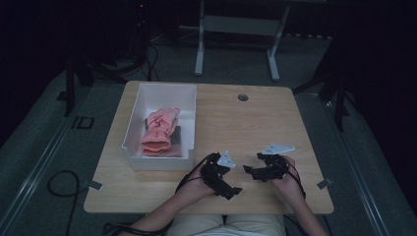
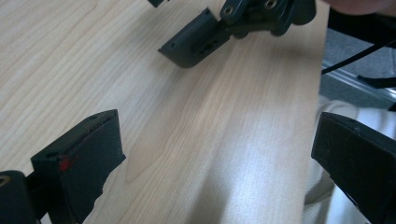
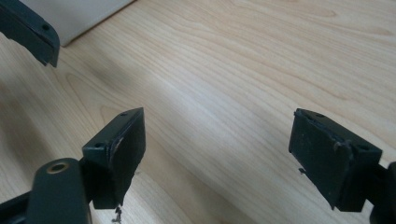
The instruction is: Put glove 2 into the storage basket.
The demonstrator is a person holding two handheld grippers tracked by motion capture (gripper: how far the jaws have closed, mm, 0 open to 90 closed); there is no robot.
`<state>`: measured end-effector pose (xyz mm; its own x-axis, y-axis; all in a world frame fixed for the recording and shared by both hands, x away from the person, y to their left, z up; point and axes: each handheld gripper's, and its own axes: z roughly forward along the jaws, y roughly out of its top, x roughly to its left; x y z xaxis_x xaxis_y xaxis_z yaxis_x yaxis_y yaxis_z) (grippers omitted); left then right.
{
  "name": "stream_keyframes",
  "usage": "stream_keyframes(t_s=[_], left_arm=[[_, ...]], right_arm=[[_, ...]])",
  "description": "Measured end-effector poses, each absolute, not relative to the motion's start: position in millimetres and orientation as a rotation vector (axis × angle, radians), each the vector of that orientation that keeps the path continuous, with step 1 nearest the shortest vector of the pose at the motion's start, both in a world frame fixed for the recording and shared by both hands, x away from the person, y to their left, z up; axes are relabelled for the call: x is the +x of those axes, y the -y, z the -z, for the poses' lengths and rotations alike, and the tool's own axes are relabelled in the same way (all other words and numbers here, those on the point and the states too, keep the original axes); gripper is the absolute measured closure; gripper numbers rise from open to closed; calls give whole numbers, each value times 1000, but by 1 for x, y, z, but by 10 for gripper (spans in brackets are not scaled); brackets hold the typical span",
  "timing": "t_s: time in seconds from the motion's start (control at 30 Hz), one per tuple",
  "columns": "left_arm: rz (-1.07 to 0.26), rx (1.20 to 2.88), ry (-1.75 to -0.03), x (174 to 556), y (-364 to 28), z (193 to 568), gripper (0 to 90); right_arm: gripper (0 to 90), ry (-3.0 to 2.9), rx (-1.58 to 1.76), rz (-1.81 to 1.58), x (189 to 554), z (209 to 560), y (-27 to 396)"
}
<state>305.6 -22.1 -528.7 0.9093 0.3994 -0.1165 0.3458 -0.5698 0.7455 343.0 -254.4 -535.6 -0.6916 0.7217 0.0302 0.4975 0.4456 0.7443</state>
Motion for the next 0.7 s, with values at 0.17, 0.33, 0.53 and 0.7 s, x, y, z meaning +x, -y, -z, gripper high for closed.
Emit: stream_keyframes(t_s=[0.17, 0.33, 0.53, 0.7], left_arm=[[-110, 2220, -517, 302, 22, 540, 17], [-145, 2200, -512, 299, 22, 547, 18], [-187, 2210, -517, 299, 22, 558, 18], [-207, 2227, -518, 298, 22, 562, 18]], right_arm=[[186, -2387, 1049, -1090, 342, 541, 258], [181, -2381, 1036, -1078, 340, 547, 260], [180, -2372, 1027, -1064, 338, 555, 261], [179, -2364, 1012, -1057, 338, 560, 259]])
